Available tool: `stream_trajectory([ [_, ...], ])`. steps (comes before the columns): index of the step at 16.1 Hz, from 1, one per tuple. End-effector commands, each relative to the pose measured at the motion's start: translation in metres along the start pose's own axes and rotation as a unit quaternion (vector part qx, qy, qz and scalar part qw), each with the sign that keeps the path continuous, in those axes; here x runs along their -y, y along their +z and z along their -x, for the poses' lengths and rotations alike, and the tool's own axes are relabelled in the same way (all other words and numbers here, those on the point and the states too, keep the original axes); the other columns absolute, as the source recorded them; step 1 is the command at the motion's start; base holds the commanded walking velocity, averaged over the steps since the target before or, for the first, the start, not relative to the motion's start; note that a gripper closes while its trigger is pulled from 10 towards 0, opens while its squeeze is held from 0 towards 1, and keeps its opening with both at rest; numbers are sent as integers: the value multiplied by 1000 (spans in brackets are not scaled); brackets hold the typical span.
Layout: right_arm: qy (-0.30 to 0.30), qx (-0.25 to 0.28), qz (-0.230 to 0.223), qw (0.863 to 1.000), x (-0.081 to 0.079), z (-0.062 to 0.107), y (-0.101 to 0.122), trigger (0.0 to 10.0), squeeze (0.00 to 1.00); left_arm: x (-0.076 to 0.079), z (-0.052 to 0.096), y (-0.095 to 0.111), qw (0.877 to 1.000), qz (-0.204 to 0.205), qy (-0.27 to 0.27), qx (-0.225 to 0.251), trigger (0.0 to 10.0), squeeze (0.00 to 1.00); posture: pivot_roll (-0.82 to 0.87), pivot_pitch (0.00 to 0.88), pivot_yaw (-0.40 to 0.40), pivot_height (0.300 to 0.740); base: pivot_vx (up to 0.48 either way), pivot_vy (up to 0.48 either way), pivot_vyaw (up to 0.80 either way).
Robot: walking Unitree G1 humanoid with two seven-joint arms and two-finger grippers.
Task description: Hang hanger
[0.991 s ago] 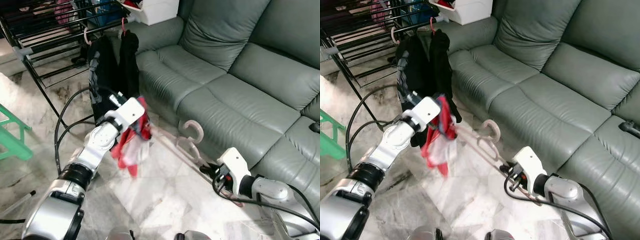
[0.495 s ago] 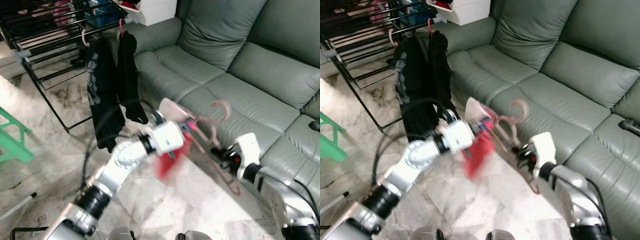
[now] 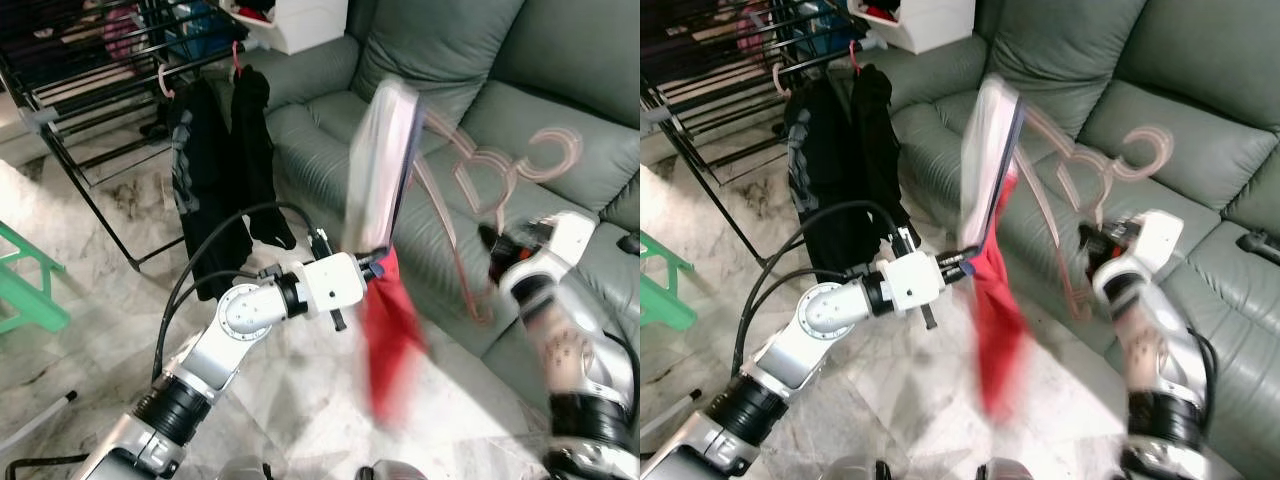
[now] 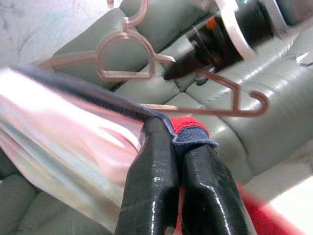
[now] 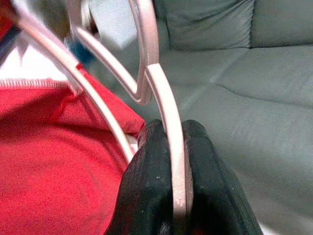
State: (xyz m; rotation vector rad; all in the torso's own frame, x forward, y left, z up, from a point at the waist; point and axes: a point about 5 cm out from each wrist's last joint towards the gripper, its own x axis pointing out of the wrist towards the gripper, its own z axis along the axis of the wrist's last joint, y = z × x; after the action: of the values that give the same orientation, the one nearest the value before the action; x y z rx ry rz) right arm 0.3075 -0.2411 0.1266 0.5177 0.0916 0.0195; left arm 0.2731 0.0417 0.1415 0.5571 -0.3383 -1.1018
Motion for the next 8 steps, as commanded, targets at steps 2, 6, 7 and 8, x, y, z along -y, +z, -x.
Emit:
stream_trajectory([
  [2,31,85,-100,991,-23,-4,38,10000,0,10,2,-12,999,-15,-19,-37,10000,0,-54,23,32,740,0,0,0],
  [6,242,-13,-54,969,-96,15,16,10000,0,-25,4,-29,983,-82,121,-112,10000,0,-60,22,24,740,0,0,0],
  [7,268,-43,-35,962,-100,22,8,10000,0,-33,7,-32,977,-90,147,-123,10000,0,-59,22,22,740,0,0,0],
  [8,288,-72,-11,955,-102,29,0,10000,0,-39,10,-35,972,-102,165,-135,10000,0,-59,22,19,740,0,0,0],
])
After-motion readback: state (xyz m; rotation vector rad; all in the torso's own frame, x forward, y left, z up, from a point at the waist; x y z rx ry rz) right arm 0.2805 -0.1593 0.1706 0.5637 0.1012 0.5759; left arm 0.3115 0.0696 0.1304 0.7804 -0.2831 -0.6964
